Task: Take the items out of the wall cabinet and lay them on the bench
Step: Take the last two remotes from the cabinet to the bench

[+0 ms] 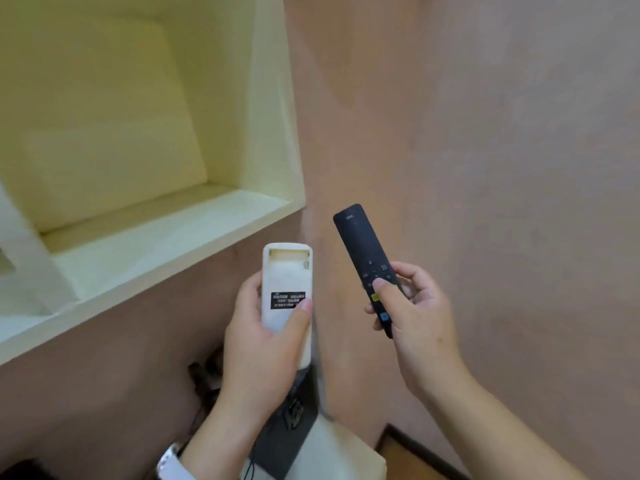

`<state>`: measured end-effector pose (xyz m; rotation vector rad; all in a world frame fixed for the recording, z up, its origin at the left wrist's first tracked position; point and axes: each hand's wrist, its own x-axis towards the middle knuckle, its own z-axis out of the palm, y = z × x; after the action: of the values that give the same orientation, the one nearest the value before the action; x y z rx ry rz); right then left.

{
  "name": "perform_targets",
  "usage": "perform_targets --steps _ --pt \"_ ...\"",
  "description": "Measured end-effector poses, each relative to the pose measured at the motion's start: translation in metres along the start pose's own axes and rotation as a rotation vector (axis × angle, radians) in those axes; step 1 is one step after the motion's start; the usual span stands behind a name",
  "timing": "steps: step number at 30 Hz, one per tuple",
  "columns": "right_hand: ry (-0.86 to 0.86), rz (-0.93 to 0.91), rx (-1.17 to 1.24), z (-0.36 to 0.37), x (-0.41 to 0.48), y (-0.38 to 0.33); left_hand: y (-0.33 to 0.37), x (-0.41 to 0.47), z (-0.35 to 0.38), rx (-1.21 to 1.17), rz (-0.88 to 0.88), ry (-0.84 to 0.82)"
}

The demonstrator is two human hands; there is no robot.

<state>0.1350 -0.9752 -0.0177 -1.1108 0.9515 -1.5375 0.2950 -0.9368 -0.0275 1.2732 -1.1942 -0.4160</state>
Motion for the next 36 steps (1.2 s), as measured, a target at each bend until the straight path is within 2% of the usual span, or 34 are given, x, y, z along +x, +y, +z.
perform_targets --steps 8,15,26,31,36 --pt "0.323 0.063 -0.244 -0.05 -0.076 0.042 -0.055 -0.059 0.027 -0.135 -0.188 -0.338" --pt "0.598 0.084 -0.377 -0.114 -0.153 0.034 -0.048 -0.122 0.079 -0.232 -0.258 -0.645" --pt "0.964 0.043 -0.288 -0.231 -0.301 -0.024 0.041 -0.256 0.143 -0.341 -0.288 -0.967" --pt "1.109 0.022 -0.247 -0.294 -0.408 -0.061 0.106 -0.369 0.172 -0.349 -0.276 -1.137" --pt "1.253 0.001 -0.272 -0.367 -0.526 -0.094 0.172 -0.499 0.193 -0.35 -0.192 -1.314"
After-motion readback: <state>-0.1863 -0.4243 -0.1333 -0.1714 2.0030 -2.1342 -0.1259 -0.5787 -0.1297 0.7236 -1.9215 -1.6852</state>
